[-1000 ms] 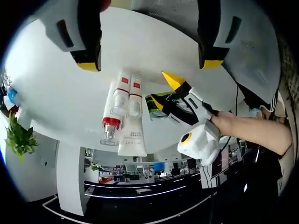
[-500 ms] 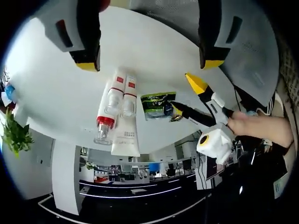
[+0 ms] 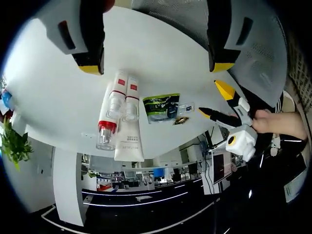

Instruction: Arrange the skincare products in the storage area until every visible bottle or jar stands upright without overlapping.

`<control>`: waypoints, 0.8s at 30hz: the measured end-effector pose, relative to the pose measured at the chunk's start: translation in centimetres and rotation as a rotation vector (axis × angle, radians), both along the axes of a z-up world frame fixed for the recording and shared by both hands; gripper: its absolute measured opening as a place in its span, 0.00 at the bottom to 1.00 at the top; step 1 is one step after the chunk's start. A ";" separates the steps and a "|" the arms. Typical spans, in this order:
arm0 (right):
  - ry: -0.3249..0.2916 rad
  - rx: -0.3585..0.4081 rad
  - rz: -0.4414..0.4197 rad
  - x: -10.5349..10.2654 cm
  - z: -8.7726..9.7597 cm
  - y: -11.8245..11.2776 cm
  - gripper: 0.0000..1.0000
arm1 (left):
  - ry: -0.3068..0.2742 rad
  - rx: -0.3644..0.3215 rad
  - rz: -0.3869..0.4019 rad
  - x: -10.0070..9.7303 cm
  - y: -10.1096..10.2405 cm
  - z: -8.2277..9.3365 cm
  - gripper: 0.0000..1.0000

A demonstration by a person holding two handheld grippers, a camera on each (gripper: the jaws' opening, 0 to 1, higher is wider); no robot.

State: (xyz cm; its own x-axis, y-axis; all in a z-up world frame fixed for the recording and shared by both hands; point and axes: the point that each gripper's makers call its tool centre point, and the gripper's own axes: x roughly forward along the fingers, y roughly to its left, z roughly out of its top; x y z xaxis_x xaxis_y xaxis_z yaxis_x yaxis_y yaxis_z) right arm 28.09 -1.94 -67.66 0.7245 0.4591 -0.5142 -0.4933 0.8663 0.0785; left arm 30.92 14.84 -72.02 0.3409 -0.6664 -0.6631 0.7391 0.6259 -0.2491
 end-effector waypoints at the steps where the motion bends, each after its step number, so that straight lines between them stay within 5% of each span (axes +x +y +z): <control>1: 0.000 0.003 0.000 0.0 0.0 0.0 0.89 | 0.000 -0.004 0.014 -0.3 0.3 0.3 0.88; 11: -0.003 0.029 -0.006 0.0 0.2 0.0 0.89 | 0.013 -0.033 0.129 -2.2 2.8 1.6 0.93; 24: 0.000 0.039 -0.001 0.0 0.2 0.1 0.89 | 0.037 -0.020 0.188 -3.2 5.0 1.5 0.95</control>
State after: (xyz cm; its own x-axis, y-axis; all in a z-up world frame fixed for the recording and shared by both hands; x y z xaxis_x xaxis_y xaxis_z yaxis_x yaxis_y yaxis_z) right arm 28.06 -1.84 -67.44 0.7247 0.4780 -0.4963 -0.4924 0.8631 0.1122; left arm 27.69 19.89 -70.55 0.4367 -0.6060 -0.6649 0.5994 0.7471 -0.2873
